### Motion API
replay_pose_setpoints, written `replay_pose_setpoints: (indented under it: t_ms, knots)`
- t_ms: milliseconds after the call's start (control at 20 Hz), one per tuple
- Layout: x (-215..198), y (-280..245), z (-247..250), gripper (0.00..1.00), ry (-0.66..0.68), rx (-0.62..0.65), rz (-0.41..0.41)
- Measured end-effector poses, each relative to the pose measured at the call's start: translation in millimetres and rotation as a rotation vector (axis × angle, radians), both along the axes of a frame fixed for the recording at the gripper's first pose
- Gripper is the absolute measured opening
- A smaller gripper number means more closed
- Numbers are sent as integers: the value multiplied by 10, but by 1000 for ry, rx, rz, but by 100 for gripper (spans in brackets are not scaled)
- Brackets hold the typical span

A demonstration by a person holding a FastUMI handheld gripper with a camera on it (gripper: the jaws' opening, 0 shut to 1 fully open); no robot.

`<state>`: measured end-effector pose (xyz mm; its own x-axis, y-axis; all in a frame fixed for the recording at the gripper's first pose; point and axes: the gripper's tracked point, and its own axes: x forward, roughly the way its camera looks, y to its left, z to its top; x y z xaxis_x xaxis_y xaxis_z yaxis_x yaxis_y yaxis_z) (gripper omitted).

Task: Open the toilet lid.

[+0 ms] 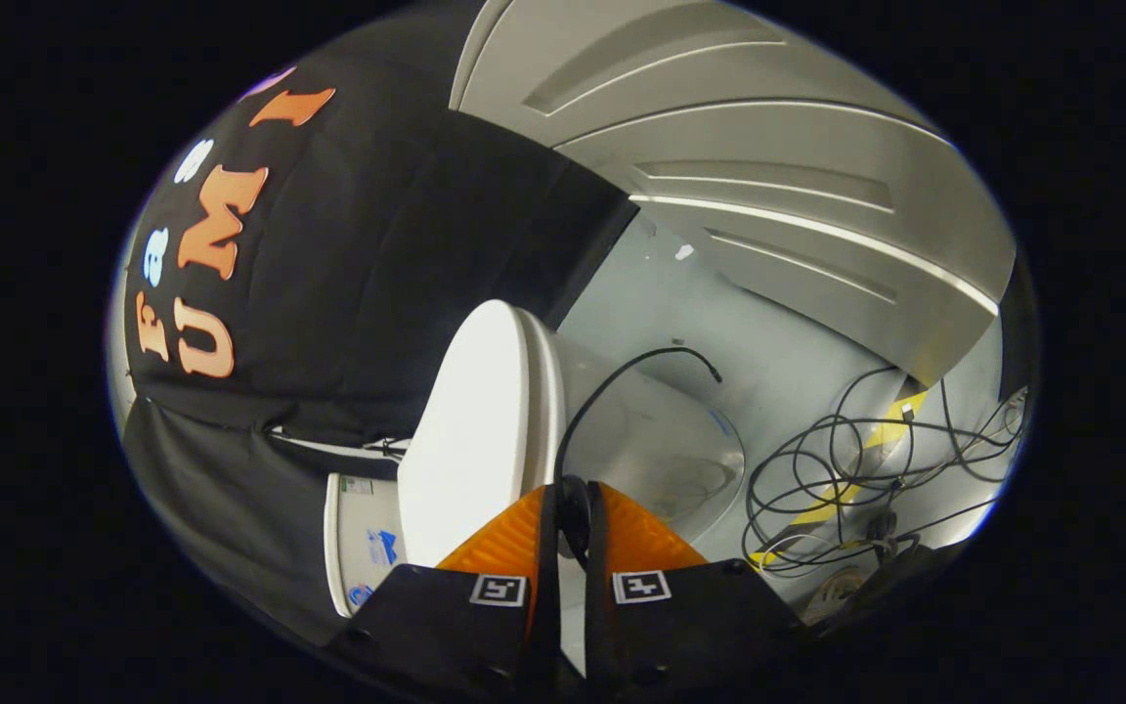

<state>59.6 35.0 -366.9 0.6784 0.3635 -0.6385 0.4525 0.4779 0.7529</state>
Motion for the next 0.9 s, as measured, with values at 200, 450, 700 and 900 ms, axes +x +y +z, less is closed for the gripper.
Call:
replay_pose_setpoints:
  t_ms: [200,450,700,900]
  knots:
    - [82,-12,2,8,-63,-150,37]
    - [206,-30,142,8,-118,-178,7]
    - [367,4,483,8,-244,-397,23]
    - [407,92,876,8,-295,-433,5]
